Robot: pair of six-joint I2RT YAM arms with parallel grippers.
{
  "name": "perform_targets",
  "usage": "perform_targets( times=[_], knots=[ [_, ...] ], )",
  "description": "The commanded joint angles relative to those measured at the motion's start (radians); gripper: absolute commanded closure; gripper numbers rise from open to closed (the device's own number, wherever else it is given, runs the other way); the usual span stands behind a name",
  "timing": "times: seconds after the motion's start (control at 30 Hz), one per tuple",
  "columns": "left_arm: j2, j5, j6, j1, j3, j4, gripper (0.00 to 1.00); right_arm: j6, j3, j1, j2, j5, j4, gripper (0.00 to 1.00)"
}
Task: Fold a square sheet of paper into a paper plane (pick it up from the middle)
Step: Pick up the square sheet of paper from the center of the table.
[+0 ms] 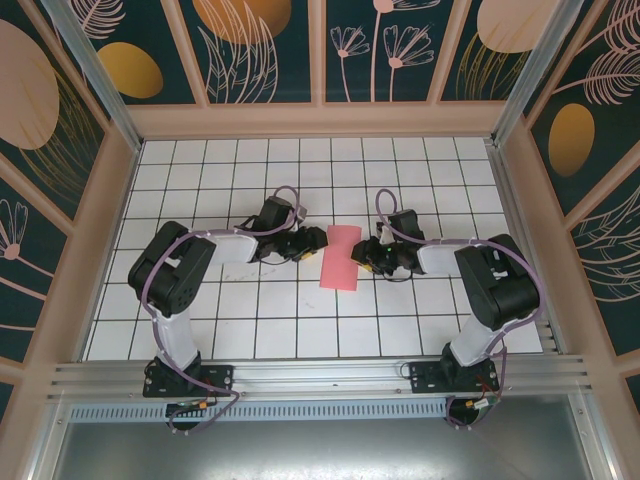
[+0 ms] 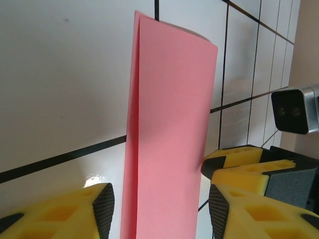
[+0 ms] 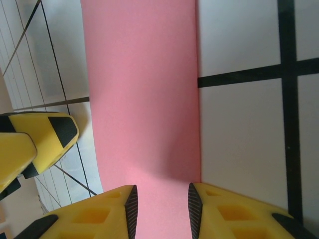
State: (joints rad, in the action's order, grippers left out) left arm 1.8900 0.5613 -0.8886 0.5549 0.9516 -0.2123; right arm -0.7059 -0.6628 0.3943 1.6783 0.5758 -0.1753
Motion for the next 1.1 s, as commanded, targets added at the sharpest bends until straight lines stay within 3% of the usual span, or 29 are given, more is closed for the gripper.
perform_targets(
  times=[0.0,0.83,1.07],
  knots=[
    [0.029,0.015,0.001,0.016,0.046,0.008,0.45,0.024,0.044,0.011,0.045,-0.032,0.016,0.65],
    [0.101,-0.031,0.047,0.056,0.151,0.164,0.47,0.026,0.058,0.011,0.049,-0.042,0.017,0.66],
    [0.080,-0.009,0.039,0.059,0.146,0.135,0.51,0.022,0.062,0.012,0.051,-0.039,0.008,0.66]
  ],
)
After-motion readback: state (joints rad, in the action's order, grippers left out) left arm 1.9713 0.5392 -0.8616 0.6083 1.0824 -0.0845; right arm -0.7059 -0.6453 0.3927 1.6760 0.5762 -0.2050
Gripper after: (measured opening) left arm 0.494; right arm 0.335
